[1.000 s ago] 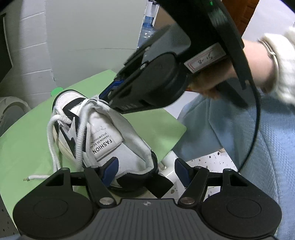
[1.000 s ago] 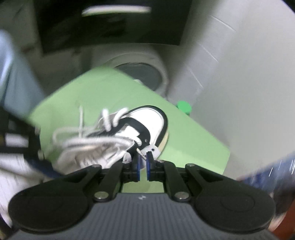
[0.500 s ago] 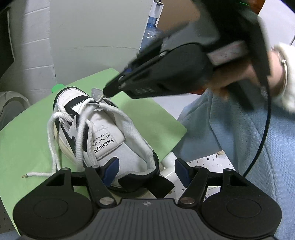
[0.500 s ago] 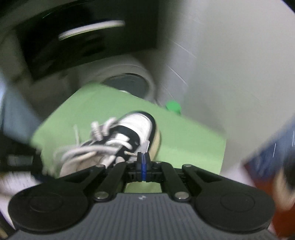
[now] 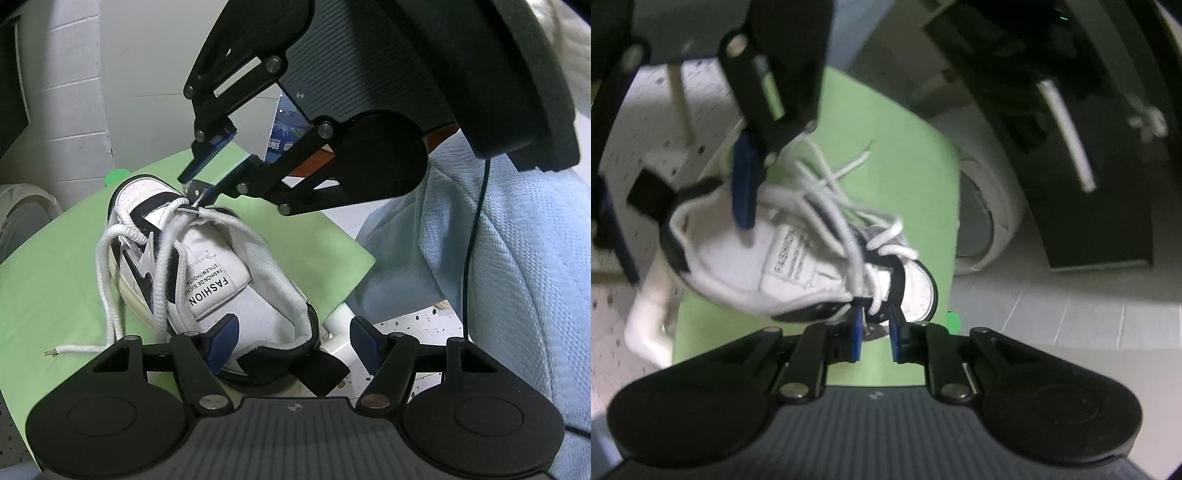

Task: Lace up shoes with both hands

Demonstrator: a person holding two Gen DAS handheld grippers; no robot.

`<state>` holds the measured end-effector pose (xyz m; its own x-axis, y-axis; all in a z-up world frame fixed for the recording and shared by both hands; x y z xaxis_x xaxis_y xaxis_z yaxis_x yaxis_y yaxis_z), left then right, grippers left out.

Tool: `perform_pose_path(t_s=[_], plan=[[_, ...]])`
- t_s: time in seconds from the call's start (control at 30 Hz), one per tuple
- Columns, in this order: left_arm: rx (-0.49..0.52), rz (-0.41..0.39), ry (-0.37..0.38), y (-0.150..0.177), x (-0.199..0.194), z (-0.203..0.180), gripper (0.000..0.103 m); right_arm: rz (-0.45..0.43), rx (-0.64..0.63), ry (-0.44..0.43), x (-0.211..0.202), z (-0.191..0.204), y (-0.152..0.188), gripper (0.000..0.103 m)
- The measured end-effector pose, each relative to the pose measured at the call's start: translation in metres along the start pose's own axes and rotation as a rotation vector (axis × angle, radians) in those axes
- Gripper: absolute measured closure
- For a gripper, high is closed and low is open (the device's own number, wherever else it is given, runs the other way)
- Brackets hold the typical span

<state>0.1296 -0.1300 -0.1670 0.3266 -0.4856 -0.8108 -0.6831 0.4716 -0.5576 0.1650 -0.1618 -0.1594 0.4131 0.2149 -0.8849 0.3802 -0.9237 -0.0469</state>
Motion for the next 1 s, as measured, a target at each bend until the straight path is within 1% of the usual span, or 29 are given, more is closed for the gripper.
perform_pose_path(t_s=[0.07,0.23,0.37,0.5,0.57,0.67,0.87,1.0], plan=[[-0.001,0.000,0.001,-0.002,0.001,0.000,0.037,0.021,-0.044,0.001,0.002,0.003,0.003,0.088],[0.002,0.002,-0.002,0.000,0.001,0.000,0.037,0.060,-0.097,-0.003,0.012,0.011,0.006,0.088],[-0.004,0.001,-0.001,0.000,-0.002,0.003,0.037,0.071,-0.135,0.031,0.015,0.018,0.003,0.088],[0.001,0.002,-0.002,0.000,-0.002,0.002,0.037,0.082,-0.095,0.057,0.012,0.012,0.004,0.089],[0.001,0.002,-0.001,0.000,-0.002,0.002,0.037,0.088,-0.105,0.085,0.012,0.009,0.004,0.089],[0.001,0.003,-0.001,0.000,-0.002,0.002,0.037,0.094,-0.175,0.086,0.015,0.016,0.004,0.090],[0.000,0.002,-0.002,0.001,-0.002,0.002,0.037,0.099,-0.366,0.107,0.024,0.031,0.005,0.090],[0.000,0.003,-0.002,0.001,-0.001,0.002,0.037,0.099,-0.393,0.107,0.026,0.033,0.005,0.091]])
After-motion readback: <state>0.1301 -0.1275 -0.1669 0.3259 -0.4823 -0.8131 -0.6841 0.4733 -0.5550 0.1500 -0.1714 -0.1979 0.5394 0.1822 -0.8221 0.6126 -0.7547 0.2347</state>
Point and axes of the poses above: each gripper's, at about its wrist camera, not at the fingertips, and x roughly the way its jaws point, z to its left, y to its underside, the point moved 7 cm from there along x, roughly the way its jaws point, and after that the axes turned 4 degrees about -y, right-handed, at the moved point
